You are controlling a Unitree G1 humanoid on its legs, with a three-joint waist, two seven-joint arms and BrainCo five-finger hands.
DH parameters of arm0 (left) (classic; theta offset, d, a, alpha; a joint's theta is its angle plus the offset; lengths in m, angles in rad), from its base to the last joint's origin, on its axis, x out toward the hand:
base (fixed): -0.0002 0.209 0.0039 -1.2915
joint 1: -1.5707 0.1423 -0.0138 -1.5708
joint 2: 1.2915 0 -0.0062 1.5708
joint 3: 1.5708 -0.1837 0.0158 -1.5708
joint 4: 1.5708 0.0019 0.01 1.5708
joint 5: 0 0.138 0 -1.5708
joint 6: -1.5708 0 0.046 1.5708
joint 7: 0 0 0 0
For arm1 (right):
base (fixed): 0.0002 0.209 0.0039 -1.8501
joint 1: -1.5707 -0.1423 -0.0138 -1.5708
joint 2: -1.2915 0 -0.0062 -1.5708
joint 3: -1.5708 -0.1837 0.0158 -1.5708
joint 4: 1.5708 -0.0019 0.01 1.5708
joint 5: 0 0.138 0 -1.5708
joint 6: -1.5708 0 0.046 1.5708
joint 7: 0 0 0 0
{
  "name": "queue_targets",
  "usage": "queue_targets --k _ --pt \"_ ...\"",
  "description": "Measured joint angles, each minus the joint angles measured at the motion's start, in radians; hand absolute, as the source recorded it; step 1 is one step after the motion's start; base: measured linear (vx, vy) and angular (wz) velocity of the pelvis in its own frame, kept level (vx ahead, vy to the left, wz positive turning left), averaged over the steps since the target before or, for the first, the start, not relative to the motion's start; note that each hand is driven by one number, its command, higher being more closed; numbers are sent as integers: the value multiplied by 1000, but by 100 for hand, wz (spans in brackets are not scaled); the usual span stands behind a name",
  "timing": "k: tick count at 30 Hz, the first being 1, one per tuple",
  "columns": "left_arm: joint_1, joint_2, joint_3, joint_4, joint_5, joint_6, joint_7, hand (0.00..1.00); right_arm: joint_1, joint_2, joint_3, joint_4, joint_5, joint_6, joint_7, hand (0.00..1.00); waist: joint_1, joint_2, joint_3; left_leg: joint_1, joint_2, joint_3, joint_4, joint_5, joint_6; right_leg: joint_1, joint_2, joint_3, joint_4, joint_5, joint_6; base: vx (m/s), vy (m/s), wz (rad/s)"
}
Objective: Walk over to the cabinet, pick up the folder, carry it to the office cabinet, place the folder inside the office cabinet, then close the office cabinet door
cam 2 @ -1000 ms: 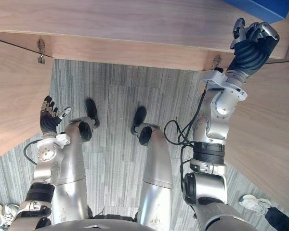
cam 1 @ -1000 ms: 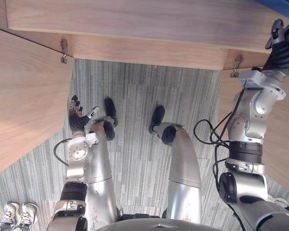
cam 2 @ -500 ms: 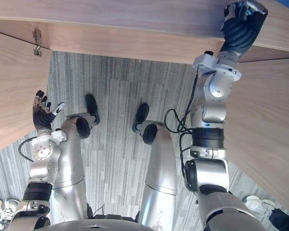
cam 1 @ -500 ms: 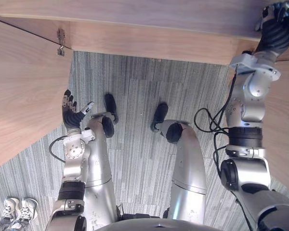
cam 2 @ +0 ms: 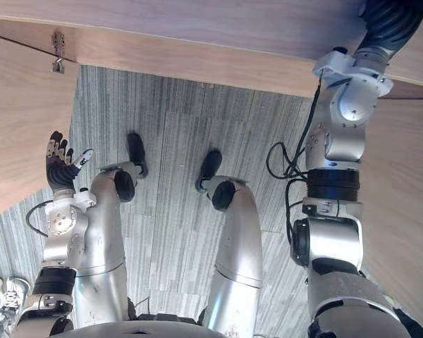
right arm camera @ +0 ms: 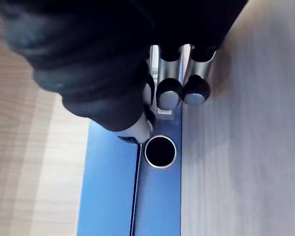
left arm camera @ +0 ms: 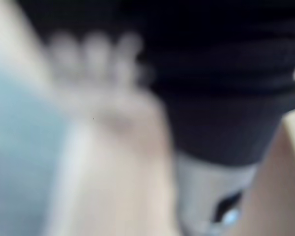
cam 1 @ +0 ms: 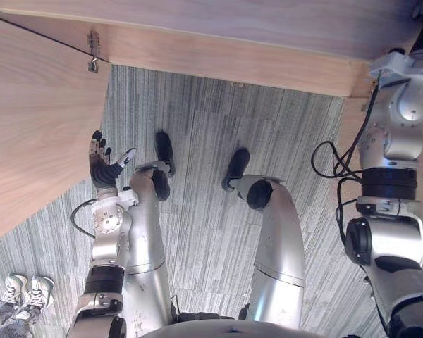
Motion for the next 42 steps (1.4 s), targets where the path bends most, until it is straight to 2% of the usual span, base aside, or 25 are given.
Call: queue_targets --k 12,21,26,32,34,37,38,42 --pt "16 -4 -2 -21 -2 1 3 0 -83 -21 -10 71 133 7 -53 100 -1 0 0 0 0 0 3 0 0 0 -2 0 4 -2 1 0 0 0" --pt "42 -8 -10 -57 -2 8 3 0 -32 -13 -13 33 174 15 -48 100 -4 0 0 -1 4 -11 56 -14 -2 1 -3 5 60 -24 -5 0 0 0" --pt "44 -15 -27 -78 -1 20 1 0 126 78 -78 -103 175 11 -43 100 -12 0 0 9 13 -15 76 -20 -2 17 2 4 67 -25 -5 -9 8 -5" --pt "71 -25 -58 -77 1 43 -13 0 396 297 -85 -318 168 -13 -7 100 -31 -1 -2 140 34 -11 82 -66 -6 151 25 8 42 -31 3 -14 10 -11" --pt "100 -28 -65 -77 3 53 -22 0 480 371 -74 -366 127 -23 -6 100 -40 -2 -21 194 36 -6 60 -71 -8 205 33 9 10 -30 5 -34 9 -9" --pt "155 -47 -92 -77 13 70 -38 0 625 450 -8 -430 39 -23 0 100 -48 -1 -40 334 40 21 -5 -76 -10 338 40 4 -71 -23 16 -2 7 -10" --pt "198 -57 -109 -77 24 71 -44 0 693 473 40 -447 -16 -20 18 100 -52 -2 -79 405 42 32 -44 -82 -13 411 44 -3 -125 -15 27 56 13 -17" --pt "290 -68 -152 -77 53 73 -69 0 859 503 151 -530 -126 -20 69 100 -62 -4 -142 626 39 69 -165 -87 -20 633 55 -14 -279 8 47 119 31 -7"
